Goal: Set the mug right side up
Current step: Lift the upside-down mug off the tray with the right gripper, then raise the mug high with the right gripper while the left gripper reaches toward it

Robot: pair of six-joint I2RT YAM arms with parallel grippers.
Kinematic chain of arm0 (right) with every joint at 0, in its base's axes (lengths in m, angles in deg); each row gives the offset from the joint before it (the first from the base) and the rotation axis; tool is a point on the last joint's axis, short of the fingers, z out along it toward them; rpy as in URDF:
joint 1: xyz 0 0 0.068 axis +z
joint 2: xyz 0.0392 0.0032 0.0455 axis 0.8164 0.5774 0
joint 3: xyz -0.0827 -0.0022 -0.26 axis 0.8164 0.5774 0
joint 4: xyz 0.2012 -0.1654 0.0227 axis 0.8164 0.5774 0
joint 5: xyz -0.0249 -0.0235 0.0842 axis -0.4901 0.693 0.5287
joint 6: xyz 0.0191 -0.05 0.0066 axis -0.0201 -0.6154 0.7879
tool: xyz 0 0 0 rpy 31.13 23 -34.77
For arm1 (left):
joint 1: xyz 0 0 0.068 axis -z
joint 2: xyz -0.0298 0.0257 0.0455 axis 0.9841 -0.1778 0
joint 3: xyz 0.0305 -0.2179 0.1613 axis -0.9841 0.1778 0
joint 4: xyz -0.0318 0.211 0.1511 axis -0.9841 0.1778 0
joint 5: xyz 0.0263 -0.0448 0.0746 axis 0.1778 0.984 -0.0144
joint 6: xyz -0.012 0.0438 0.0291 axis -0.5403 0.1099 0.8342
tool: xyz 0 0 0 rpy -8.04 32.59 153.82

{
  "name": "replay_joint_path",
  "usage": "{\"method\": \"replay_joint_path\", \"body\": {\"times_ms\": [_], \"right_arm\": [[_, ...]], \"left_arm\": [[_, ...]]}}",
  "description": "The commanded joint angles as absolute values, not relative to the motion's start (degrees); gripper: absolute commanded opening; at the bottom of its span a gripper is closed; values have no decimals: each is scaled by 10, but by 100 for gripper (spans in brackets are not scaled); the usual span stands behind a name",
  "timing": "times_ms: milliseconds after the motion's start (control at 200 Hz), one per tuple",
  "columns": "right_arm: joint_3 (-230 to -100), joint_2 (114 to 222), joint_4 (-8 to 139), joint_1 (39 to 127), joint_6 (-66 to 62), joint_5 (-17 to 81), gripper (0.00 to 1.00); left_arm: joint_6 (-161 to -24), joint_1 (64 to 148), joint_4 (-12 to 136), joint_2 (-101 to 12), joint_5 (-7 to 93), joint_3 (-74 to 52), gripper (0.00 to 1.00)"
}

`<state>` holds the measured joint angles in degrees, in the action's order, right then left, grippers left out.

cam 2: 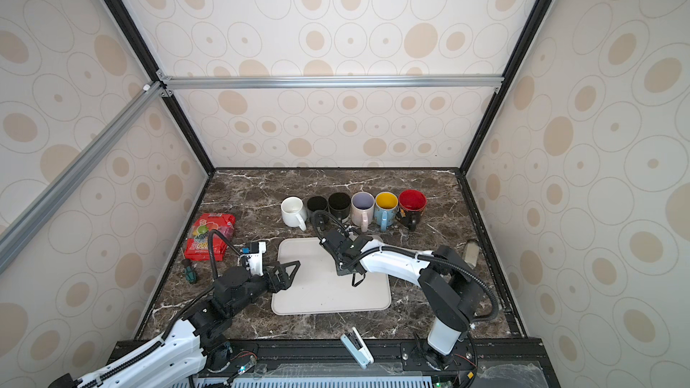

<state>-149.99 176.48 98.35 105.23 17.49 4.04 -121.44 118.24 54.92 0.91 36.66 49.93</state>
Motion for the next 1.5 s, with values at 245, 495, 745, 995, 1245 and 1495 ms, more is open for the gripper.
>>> {"method": "replay_joint_path", "body": {"times_ms": [245, 495, 745, 995, 1245, 1495], "right_arm": [[-1431, 1618, 841, 1046, 180, 152, 0], [-1407, 1520, 721, 1042, 190, 201, 0], [-1379, 1496, 567, 1022, 234, 292, 0], [-1358, 1495, 462, 1013, 279, 355, 0], [-1353, 1496, 415, 1013, 298, 389, 0], [-1335, 1490, 385, 1013, 307, 421, 0]], "left_arm": [[-1253, 1182, 456, 36, 393, 508, 97], [-1315, 1182, 331, 30, 423, 513, 96], [-1413, 1182, 139, -31, 466, 537, 94], [-1478, 1181, -28, -120, 479, 552, 88], [-1530, 1176, -180, -251, 523, 536, 82], [-1609, 1163, -365, -372, 544, 526, 71]]}}
